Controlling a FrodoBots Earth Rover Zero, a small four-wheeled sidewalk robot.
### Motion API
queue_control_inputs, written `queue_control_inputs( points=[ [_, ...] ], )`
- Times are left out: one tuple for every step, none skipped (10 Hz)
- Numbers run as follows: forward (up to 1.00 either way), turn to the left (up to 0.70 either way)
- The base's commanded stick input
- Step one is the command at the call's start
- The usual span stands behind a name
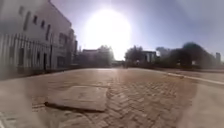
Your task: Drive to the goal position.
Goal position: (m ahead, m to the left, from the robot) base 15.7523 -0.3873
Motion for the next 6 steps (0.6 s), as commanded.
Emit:
queue_control_inputs(
  points=[
    [1.0, 0.0],
    [1.0, 0.0],
    [1.0, 0.0],
    [1.0, 0.0],
    [1.0, -0.05],
    [1.0, -0.27]
  ],
)
